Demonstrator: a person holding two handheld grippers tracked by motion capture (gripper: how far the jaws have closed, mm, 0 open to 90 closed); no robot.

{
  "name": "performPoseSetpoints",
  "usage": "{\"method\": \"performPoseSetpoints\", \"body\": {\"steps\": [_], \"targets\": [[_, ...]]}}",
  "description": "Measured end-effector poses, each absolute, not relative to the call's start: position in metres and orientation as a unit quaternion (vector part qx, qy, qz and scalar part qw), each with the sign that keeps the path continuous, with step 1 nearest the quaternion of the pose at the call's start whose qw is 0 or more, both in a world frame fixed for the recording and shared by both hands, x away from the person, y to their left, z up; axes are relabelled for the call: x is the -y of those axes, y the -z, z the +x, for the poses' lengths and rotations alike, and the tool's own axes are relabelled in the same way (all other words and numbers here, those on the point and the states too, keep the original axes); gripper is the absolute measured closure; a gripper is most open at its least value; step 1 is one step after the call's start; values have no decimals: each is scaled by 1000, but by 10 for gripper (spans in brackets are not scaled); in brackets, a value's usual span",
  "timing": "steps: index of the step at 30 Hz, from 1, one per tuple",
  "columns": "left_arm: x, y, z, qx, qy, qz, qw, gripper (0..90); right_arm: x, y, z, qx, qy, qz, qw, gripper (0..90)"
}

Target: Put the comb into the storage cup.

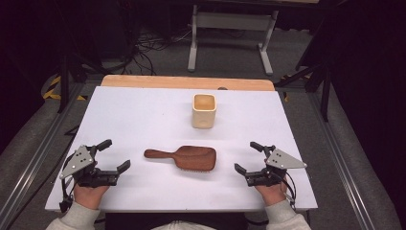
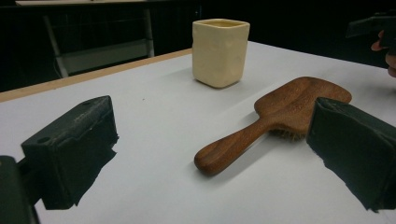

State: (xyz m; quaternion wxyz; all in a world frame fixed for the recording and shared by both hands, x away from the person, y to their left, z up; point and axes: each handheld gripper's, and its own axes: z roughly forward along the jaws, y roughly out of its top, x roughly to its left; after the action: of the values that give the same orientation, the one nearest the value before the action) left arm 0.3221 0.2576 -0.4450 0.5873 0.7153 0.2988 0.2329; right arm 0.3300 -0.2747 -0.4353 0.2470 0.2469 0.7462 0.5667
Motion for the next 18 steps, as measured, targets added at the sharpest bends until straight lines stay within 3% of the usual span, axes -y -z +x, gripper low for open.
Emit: {"method": "performPoseSetpoints", "body": {"steps": [18], "targets": [[-243, 426, 334, -265, -206, 739, 584, 24, 276, 433, 329, -747, -571, 250, 232, 104]]}}
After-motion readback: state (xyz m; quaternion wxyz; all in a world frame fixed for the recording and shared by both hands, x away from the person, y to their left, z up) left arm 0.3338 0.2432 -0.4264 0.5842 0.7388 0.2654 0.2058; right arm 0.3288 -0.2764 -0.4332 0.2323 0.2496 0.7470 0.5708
